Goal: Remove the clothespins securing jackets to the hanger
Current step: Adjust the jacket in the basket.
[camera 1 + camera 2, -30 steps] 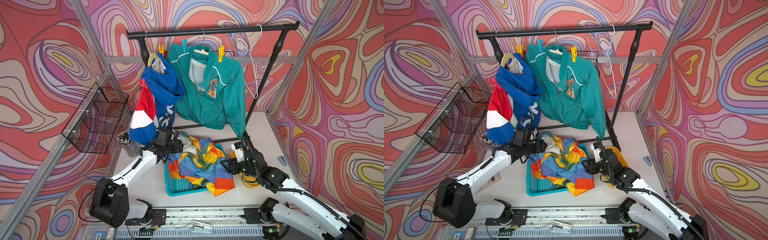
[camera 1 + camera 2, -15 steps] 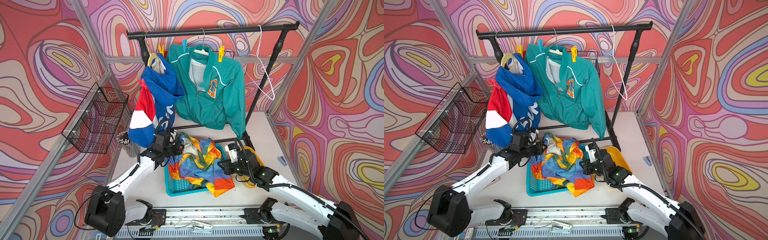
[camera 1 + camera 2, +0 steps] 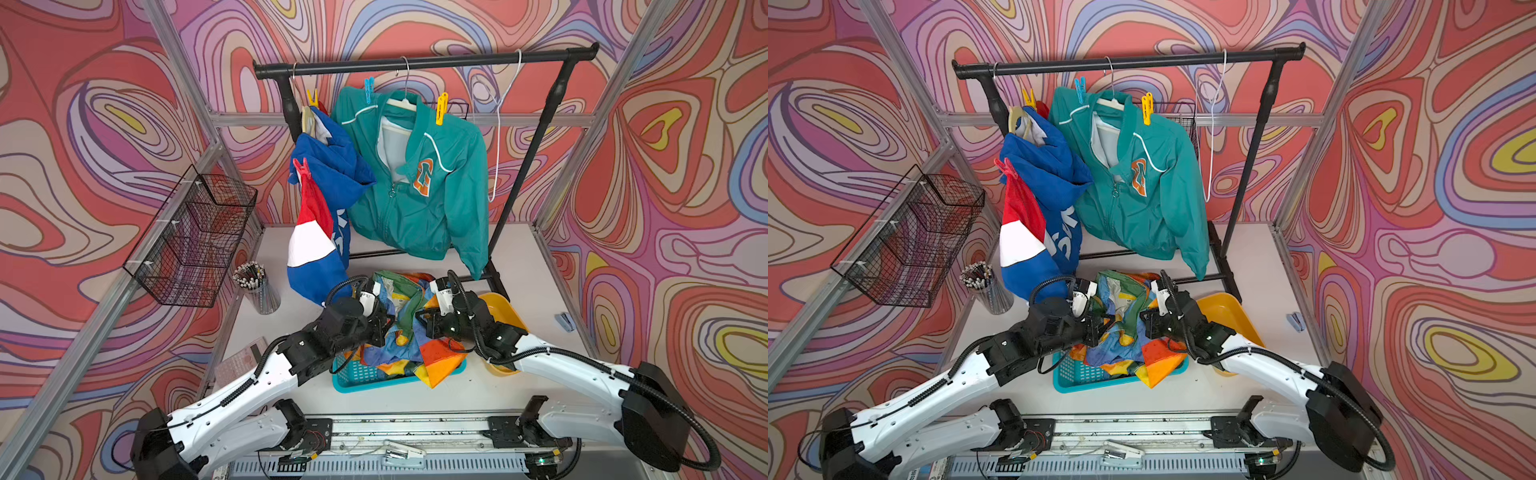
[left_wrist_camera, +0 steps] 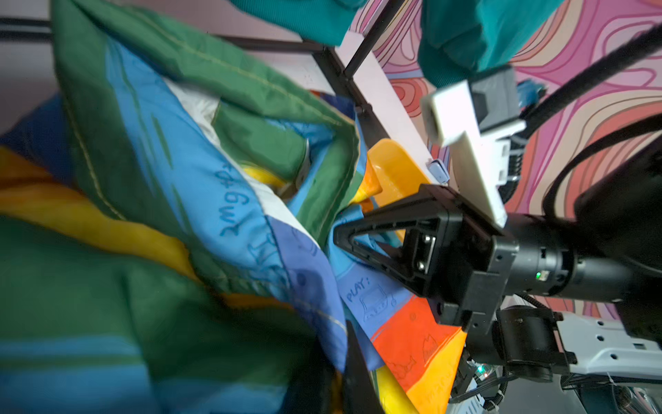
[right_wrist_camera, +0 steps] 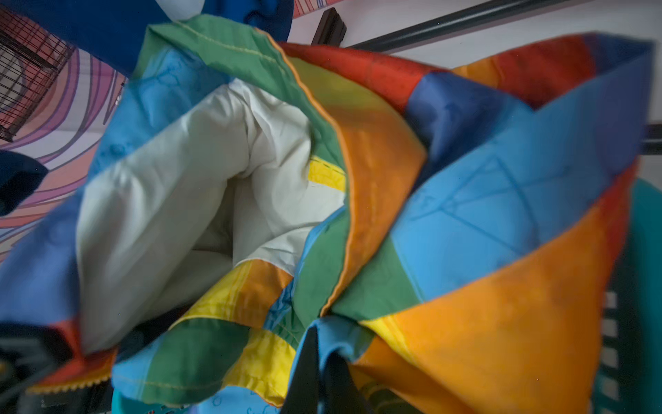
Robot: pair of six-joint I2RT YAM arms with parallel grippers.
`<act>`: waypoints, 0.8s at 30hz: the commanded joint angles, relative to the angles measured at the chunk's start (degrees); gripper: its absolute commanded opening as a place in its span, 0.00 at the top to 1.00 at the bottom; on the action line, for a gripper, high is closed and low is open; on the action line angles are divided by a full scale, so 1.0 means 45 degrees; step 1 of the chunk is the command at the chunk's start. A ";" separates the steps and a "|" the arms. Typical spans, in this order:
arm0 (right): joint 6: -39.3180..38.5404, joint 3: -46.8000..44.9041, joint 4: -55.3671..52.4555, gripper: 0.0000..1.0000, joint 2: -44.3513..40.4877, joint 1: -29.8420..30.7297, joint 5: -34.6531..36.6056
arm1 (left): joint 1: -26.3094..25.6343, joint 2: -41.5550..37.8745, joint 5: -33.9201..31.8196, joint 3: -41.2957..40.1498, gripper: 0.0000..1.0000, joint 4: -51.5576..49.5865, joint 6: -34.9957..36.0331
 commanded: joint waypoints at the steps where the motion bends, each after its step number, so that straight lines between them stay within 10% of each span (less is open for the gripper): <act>1: 0.0288 0.0466 0.1205 1.00 0.0745 0.0337 0.1640 | -0.1051 -0.0217 -0.1230 -0.0819 1.00 0.0210 -0.1771; 8: 0.0895 -0.0192 0.1662 1.00 0.1972 0.0447 0.4203 | -0.2436 0.0463 -0.2104 -0.2209 1.00 0.0869 -0.3609; 15: 0.1578 -0.1678 0.2735 1.00 0.2538 0.0441 0.4862 | -0.2438 0.0218 -0.3933 -0.1139 0.43 -0.1522 -0.2695; 24: 0.1658 -0.1573 0.2617 1.00 0.3132 0.0935 0.5192 | -0.2420 -0.0797 -0.6718 0.1113 0.11 -0.3786 0.0014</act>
